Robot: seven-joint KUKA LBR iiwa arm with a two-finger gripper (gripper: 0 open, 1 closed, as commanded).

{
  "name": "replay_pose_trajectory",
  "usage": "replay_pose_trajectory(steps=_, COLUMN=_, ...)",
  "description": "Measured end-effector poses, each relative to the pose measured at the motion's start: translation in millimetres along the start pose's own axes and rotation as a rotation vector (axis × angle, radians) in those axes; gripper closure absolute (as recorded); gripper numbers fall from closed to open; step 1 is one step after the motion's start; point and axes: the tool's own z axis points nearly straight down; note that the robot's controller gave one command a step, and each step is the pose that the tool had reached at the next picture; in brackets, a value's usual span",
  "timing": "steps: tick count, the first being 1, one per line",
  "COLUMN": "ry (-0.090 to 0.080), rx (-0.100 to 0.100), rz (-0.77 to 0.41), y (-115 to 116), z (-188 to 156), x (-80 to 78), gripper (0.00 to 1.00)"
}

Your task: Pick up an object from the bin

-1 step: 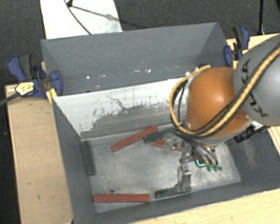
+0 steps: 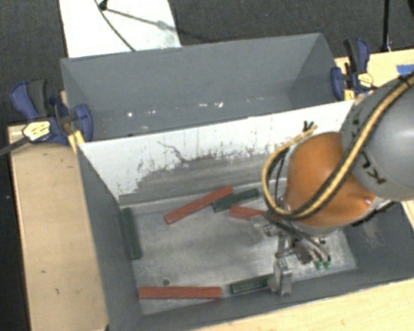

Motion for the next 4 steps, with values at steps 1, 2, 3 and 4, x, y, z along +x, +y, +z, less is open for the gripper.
replay_pose_trajectory(steps=1, ry=-0.002, rx=0.0, rz=0.062, y=8, z=1, x=-42.2, gripper=0.0)
replay_pose_trajectory(steps=2, ry=-0.001, rx=-0.001, rz=0.288, y=28, z=2, x=-88.7, gripper=0.0)
replay_pose_trajectory(steps=3, ry=-0.007, rx=-0.001, rz=0.289, y=27, z=0, x=-90.5, gripper=1.0)
replay_pose_trajectory(steps=4, ry=0.005, rx=0.003, rz=0.179, y=-45, z=-8, x=-76.6, gripper=1.0)
